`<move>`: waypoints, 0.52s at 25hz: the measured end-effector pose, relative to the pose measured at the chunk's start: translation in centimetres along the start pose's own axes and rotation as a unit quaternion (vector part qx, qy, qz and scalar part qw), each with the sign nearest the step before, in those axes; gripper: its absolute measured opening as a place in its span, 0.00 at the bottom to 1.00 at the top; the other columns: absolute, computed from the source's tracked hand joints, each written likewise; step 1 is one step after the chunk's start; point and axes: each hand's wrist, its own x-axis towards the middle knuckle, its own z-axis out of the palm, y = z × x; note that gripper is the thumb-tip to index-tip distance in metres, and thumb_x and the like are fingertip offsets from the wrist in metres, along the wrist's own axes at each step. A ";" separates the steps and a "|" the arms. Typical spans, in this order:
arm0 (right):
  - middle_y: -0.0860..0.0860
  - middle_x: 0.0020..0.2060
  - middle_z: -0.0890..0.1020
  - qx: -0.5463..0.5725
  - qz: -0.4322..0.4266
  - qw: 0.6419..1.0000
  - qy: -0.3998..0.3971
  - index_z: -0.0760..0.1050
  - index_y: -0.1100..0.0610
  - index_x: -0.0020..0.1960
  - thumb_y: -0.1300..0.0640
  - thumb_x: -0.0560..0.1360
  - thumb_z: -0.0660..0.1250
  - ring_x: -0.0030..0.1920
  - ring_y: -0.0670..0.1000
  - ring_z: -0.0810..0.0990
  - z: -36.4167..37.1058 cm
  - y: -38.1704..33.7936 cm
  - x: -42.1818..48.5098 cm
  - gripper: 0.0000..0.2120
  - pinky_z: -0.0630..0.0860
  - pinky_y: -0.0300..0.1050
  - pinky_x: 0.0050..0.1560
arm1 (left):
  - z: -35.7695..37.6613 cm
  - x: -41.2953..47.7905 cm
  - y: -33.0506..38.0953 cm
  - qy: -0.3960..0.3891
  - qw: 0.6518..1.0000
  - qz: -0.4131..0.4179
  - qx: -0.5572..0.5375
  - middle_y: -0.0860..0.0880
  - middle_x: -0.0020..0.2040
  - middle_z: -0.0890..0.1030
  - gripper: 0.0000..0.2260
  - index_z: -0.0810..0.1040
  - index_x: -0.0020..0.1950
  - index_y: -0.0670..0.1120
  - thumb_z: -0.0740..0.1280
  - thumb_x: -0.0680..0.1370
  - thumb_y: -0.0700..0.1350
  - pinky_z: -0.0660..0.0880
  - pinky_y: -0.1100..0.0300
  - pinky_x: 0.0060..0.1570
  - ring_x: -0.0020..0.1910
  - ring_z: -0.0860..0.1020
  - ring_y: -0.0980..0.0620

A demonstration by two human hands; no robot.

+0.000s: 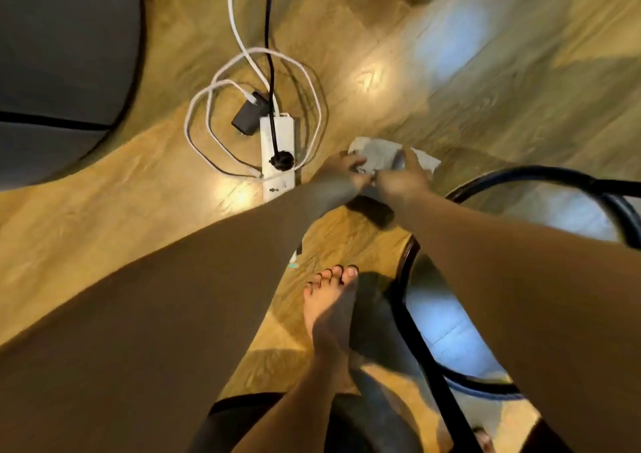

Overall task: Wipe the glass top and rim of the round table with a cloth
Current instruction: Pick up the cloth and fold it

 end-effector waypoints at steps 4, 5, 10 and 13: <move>0.57 0.70 0.65 0.112 0.050 0.991 0.044 0.66 0.44 0.69 0.51 0.66 0.70 0.61 0.62 0.73 2.3 1.1 3.4 0.32 0.75 0.57 0.60 | 0.9 1.5 -0.4 0.002 0.988 -0.040 -0.149 0.46 0.65 0.75 0.19 0.75 0.67 0.51 0.63 0.77 0.37 0.72 0.57 0.57 0.60 0.74 0.48; 0.58 0.68 0.68 0.158 0.044 0.985 0.054 0.68 0.47 0.67 0.55 0.66 0.70 0.59 0.61 0.75 3.3 1.5 3.4 0.30 0.78 0.54 0.55 | 0.5 1.0 -0.5 0.024 0.981 -0.043 -0.186 0.47 0.60 0.77 0.19 0.77 0.63 0.51 0.63 0.76 0.36 0.73 0.58 0.50 0.55 0.75 0.49; 0.59 0.54 0.82 0.309 -0.001 0.951 -0.004 0.75 0.56 0.60 0.67 0.71 0.68 0.47 0.57 0.80 5.7 1.2 -5.7 0.19 0.77 0.50 0.46 | -2.9 -6.5 1.5 0.122 0.949 -0.034 -0.289 0.50 0.47 0.76 0.20 0.70 0.58 0.47 0.66 0.71 0.29 0.71 0.61 0.35 0.39 0.75 0.53; 0.52 0.50 0.83 0.361 -0.071 0.930 -0.010 0.74 0.49 0.58 0.61 0.68 0.65 0.48 0.55 0.82 3.8 -0.1 -14.1 0.19 0.80 0.60 0.51 | -5.8 -13.8 4.2 0.085 0.963 0.000 -0.254 0.49 0.42 0.82 0.12 0.82 0.50 0.45 0.68 0.71 0.31 0.73 0.57 0.42 0.39 0.78 0.52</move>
